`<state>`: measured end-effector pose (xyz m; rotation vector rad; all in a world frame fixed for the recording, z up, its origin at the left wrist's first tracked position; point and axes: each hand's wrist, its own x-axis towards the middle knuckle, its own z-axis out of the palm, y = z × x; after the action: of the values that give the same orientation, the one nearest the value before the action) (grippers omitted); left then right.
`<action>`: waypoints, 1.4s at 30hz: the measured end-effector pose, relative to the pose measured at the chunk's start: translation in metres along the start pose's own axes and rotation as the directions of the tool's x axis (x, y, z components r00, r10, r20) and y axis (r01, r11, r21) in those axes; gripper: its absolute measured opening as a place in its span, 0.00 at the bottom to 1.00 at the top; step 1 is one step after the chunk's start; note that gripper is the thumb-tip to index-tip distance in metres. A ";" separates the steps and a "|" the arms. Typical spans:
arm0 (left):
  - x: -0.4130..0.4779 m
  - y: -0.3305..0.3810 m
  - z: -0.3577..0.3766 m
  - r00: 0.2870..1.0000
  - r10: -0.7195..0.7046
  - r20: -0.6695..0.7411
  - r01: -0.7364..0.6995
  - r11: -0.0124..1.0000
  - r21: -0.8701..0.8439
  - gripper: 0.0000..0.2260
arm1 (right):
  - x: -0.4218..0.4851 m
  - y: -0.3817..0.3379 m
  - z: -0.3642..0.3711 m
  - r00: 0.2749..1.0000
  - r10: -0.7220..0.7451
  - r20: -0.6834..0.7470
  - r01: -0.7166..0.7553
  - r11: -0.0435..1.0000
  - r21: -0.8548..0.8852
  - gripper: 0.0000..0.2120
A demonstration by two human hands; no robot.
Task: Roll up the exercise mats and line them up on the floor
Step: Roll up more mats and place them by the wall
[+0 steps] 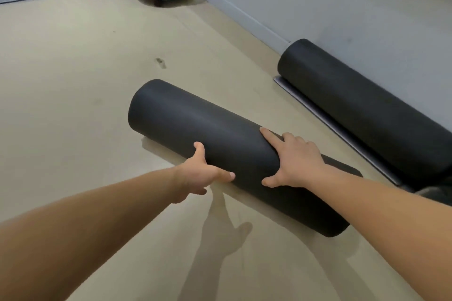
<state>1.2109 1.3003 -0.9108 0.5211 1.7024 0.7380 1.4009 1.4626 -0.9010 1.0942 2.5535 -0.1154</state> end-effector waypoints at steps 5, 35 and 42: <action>0.033 0.033 0.074 0.986 0.085 -0.144 -0.106 0.984 -0.144 0.39 | -0.001 0.065 0.008 0.988 0.150 0.027 -0.153 0.979 0.137 0.61; 0.120 0.137 0.262 0.985 0.118 0.125 -0.055 0.906 -0.420 0.51 | 0.012 0.261 -0.007 0.936 0.269 0.226 -0.343 0.836 0.428 0.61; 0.132 0.135 0.275 0.981 0.091 0.168 -0.030 0.942 -0.335 0.50 | 0.017 0.278 -0.012 0.934 0.268 0.235 -0.350 0.813 0.465 0.61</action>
<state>1.4389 1.5409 -0.9475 0.3933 1.3615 0.9704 1.5848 1.6703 -0.8782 1.6034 2.2117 -0.7880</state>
